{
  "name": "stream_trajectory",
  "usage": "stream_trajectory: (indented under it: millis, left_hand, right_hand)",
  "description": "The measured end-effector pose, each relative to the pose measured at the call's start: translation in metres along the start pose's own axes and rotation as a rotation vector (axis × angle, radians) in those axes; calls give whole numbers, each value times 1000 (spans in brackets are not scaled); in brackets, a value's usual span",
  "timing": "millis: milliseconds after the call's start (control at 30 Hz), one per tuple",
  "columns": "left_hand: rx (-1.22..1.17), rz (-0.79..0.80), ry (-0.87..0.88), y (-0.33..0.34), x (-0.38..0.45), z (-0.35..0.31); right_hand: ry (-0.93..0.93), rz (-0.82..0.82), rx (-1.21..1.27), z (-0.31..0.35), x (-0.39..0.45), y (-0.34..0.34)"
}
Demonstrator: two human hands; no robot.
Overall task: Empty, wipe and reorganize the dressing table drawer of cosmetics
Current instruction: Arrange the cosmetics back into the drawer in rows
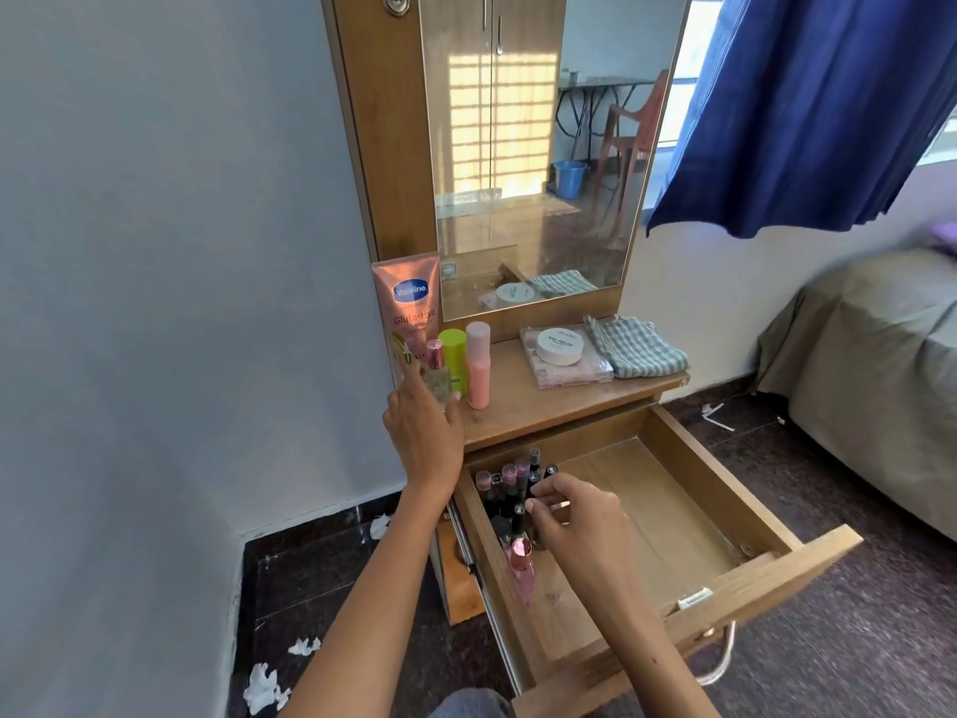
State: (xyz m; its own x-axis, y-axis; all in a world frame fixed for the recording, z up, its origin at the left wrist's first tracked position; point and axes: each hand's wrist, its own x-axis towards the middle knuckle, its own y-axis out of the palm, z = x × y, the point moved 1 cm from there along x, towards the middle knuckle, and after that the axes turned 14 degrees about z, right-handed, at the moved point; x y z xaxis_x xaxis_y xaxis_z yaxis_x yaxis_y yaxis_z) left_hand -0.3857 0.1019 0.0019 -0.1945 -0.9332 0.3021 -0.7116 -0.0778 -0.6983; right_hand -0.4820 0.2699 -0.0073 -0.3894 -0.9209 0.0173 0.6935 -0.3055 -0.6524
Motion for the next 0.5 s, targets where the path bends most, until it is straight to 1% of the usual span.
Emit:
stream_trajectory:
  millis: [233, 367, 500]
  left_hand:
    - [-8, -24, 19, -2, -7, 4]
    - [-29, -26, 107, -6, -39, 2]
    - [-73, 18, 205, -9, -73, -5]
  right_hand:
    - [-7, 0, -22, -4, 2, -6]
    - [-46, -19, 21, -7, 4, -10]
    - [-97, 21, 119, -5, 7, -18]
